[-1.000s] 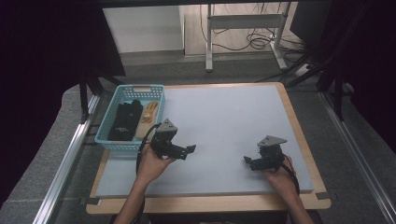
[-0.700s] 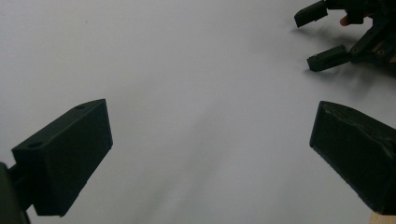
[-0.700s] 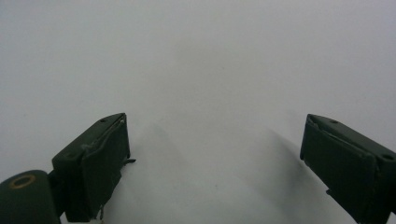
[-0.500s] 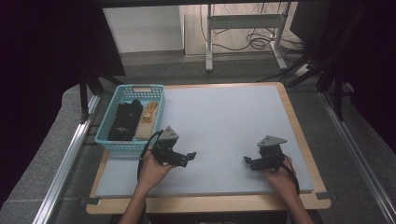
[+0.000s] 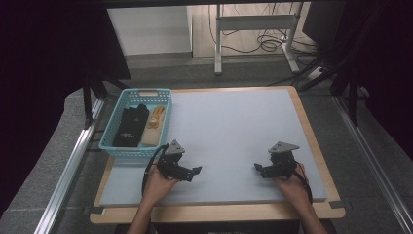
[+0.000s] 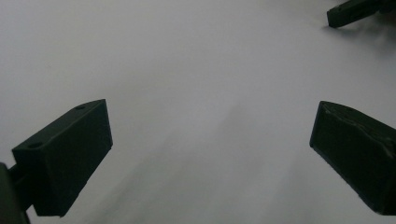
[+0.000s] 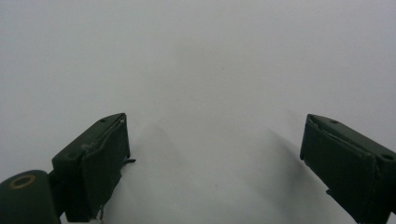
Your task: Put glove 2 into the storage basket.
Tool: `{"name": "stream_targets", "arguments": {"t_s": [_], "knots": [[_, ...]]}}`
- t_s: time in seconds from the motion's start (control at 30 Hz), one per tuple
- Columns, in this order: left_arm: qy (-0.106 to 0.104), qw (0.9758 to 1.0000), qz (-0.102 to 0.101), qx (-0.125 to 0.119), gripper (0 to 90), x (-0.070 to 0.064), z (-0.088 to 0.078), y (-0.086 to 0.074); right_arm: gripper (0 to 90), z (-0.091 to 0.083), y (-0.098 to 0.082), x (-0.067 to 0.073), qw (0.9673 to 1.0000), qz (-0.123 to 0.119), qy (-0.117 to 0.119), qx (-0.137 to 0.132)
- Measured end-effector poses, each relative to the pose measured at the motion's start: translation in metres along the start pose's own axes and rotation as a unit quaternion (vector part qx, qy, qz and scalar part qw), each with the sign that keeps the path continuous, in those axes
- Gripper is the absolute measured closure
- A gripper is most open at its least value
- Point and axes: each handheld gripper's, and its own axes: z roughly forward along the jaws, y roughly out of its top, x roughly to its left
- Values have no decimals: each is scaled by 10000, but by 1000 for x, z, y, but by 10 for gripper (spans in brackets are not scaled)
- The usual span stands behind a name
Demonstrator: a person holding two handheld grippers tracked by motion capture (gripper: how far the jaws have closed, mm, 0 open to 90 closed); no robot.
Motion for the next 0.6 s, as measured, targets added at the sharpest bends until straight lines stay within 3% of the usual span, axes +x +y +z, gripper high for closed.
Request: {"name": "stream_targets", "arguments": {"t_s": [0.27,0.6], "knots": [[-9,9997,43,245,0,0,10,-12,79,0,0,0,10000,-5,0,-3],[208,9978,169,609,0,-5,21,-17,79,0,0,0,10000,-4,-1,-4]]}}
